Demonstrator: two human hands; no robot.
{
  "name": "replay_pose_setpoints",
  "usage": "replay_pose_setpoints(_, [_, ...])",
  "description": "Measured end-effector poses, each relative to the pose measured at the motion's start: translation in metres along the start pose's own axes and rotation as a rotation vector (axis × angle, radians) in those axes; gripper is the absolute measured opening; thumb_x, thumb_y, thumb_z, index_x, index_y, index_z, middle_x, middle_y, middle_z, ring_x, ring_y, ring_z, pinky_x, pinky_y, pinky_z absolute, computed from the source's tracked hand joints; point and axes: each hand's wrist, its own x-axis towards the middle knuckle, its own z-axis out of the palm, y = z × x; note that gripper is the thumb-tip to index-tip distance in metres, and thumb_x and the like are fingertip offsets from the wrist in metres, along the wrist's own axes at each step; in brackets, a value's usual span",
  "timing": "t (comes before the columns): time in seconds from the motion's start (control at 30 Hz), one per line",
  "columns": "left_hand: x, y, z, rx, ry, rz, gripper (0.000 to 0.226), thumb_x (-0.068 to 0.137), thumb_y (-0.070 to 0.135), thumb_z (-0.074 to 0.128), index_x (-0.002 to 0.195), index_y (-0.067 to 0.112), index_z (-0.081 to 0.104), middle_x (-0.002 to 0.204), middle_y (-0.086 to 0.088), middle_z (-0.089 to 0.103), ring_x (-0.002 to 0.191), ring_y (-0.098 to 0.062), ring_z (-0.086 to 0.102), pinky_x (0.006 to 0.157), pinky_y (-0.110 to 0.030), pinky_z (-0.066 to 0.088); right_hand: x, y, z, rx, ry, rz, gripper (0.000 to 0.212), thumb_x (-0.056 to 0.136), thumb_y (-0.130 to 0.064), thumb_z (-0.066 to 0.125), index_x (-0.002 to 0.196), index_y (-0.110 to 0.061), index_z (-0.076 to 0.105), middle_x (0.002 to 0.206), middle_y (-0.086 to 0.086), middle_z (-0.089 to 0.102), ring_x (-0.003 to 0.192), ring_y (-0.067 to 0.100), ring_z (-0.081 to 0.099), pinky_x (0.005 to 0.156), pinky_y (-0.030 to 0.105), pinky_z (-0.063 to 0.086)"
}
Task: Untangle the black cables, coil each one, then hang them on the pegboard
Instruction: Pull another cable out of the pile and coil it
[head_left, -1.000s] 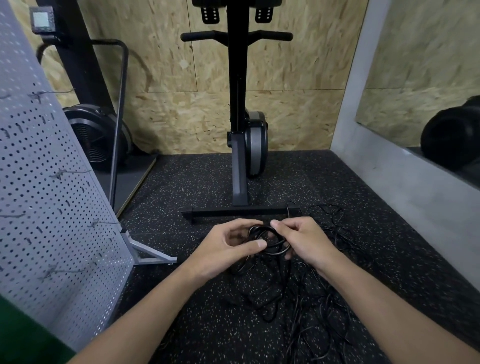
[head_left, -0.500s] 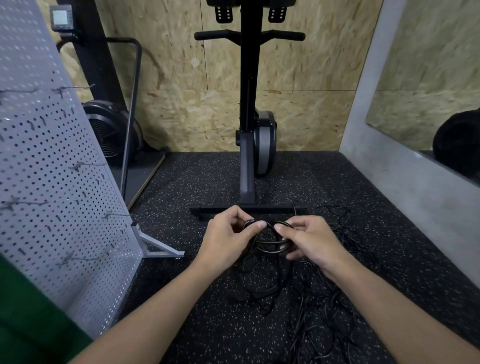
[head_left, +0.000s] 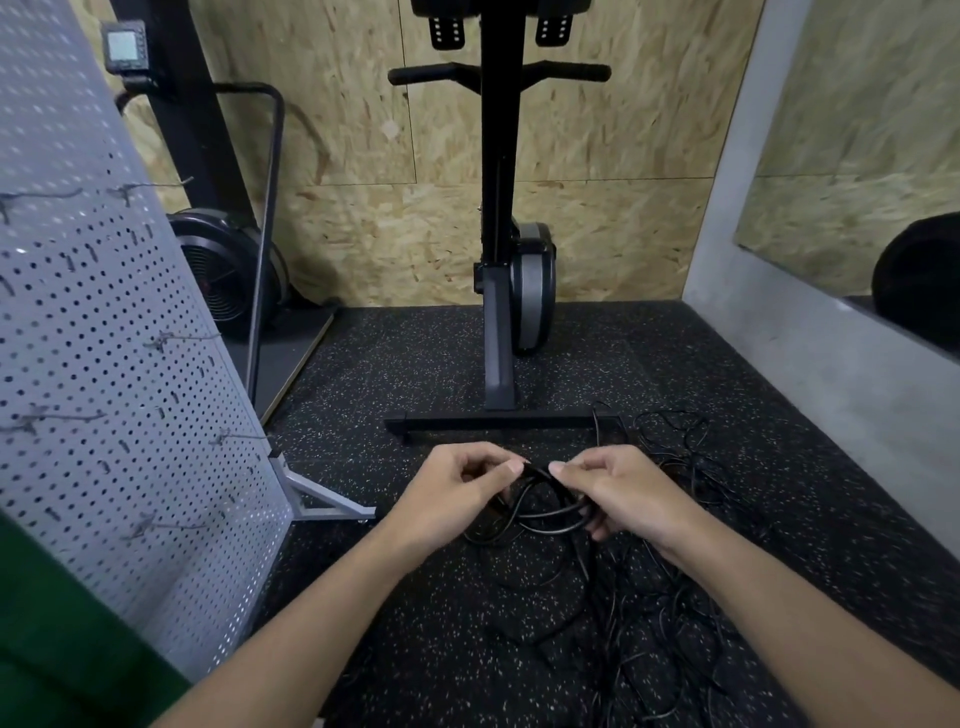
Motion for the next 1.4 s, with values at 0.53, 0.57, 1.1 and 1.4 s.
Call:
replay_pose_setpoints(0.53, [0.000, 0.005, 0.025, 0.069, 0.204, -0.018, 0.015, 0.105, 0.029, 0.062, 0.094, 0.025, 0.070, 0.091, 0.007, 0.076, 0.072, -0.007, 0.074, 0.067, -0.013, 0.051, 0.016, 0.019, -0.010, 0.027, 0.379, 0.151, 0.034, 0.105, -0.027, 0.061, 0.084, -0.005, 0.076, 0.069, 0.006, 0.068, 0.044, 0.014, 0.059, 0.045, 0.023, 0.048])
replay_pose_setpoints(0.57, [0.000, 0.005, 0.025, 0.043, 0.192, -0.027, 0.014, 0.105, 0.029, 0.062, 0.094, 0.024, 0.071, 0.092, 0.008, 0.076, 0.073, -0.006, 0.075, 0.067, -0.011, 0.049, 0.016, 0.019, -0.011, 0.023, 0.395, 0.149, 0.033, 0.105, -0.026, 0.061, 0.084, -0.005, 0.076, 0.070, 0.006, 0.068, 0.044, 0.014, 0.060, 0.045, 0.023, 0.048])
replay_pose_setpoints(1.1, [0.000, -0.008, 0.026, 0.135, 0.214, 0.004, 0.038, 0.093, 0.014, 0.073, 0.124, 0.035, 0.068, 0.119, 0.016, 0.070, 0.064, -0.015, 0.070, 0.068, -0.029, 0.061, 0.004, 0.006, 0.001, 0.214, 0.420, -0.240, 0.015, 0.103, -0.017, 0.063, 0.111, -0.029, 0.066, 0.082, -0.006, 0.078, 0.070, 0.010, 0.069, 0.070, 0.028, 0.056])
replay_pose_setpoints(1.4, [0.000, -0.013, 0.026, -0.042, -0.084, -0.243, 0.064, 0.102, 0.025, 0.056, 0.157, 0.045, 0.029, 0.141, 0.014, 0.054, 0.110, -0.012, 0.066, 0.088, -0.036, 0.062, 0.000, -0.002, -0.002, 0.419, 0.337, -0.367, 0.023, 0.104, -0.007, 0.059, 0.118, -0.019, 0.072, 0.092, 0.008, 0.077, 0.069, 0.015, 0.066, 0.058, 0.033, 0.060])
